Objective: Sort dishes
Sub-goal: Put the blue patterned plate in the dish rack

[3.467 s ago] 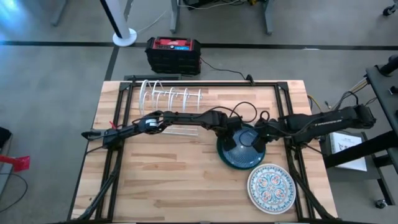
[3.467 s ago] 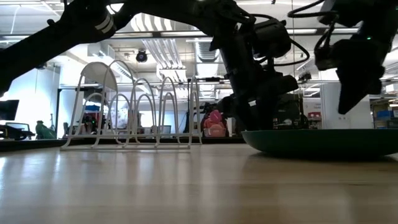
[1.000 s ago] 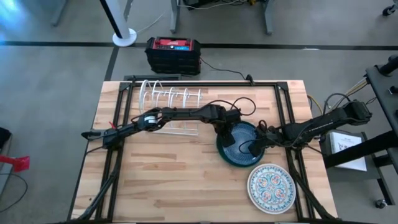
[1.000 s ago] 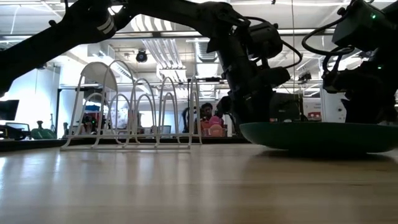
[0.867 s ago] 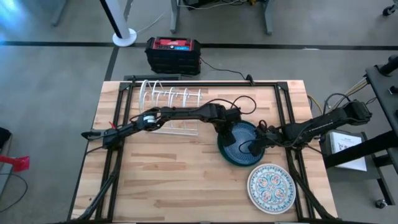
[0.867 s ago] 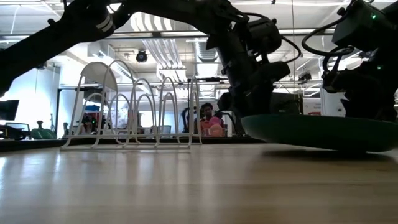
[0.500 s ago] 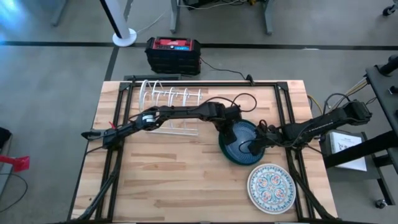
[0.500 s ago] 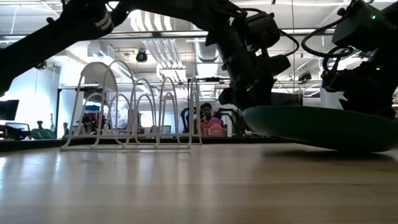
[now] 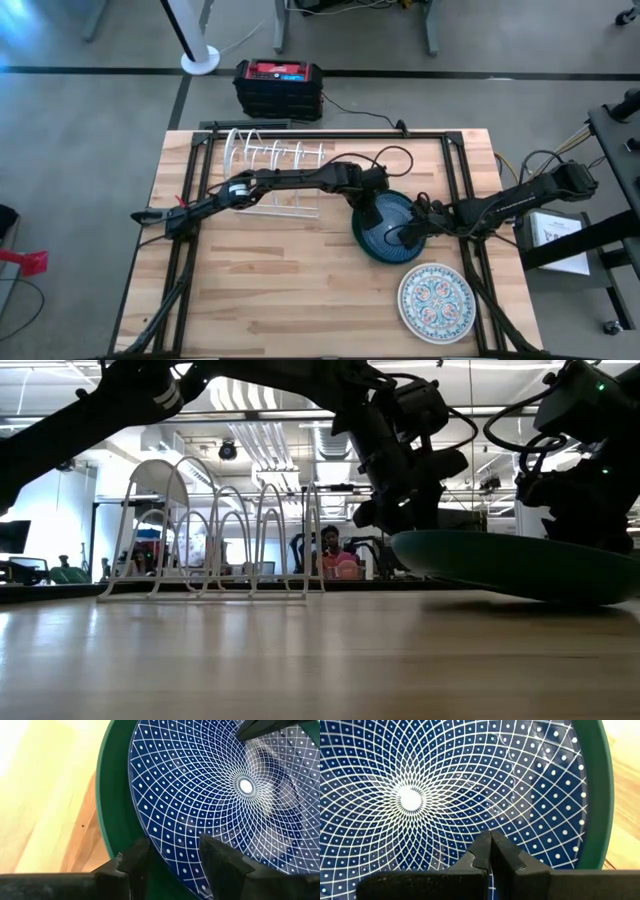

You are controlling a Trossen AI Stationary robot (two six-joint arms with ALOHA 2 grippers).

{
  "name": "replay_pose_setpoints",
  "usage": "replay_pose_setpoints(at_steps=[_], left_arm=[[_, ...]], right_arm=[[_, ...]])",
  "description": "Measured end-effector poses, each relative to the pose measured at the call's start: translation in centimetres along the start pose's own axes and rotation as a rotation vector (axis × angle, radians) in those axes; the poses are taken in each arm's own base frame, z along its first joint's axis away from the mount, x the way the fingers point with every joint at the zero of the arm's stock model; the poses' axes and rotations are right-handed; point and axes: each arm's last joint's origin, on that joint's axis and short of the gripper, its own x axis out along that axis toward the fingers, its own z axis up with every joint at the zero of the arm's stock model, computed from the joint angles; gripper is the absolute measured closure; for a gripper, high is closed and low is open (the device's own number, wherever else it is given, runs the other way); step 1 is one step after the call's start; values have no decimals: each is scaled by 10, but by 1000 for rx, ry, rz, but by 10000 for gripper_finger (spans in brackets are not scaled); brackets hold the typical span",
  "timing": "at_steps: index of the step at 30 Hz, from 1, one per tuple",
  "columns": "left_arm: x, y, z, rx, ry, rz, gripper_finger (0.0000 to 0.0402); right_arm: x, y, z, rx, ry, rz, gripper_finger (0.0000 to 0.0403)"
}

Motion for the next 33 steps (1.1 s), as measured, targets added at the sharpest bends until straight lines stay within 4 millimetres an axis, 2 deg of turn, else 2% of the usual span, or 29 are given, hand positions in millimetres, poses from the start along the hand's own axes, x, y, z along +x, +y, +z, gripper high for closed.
replay_pose_setpoints(at_steps=[10, 33], left_arm=[[-1, 8, 2, -34, 0, 8, 246], [-10, 13, 7, -52, -16, -5, 246]], right_arm=[[8, -4, -5, 47, -72, 33, 403], [9, -6, -4, 10, -160, -21, 403]])
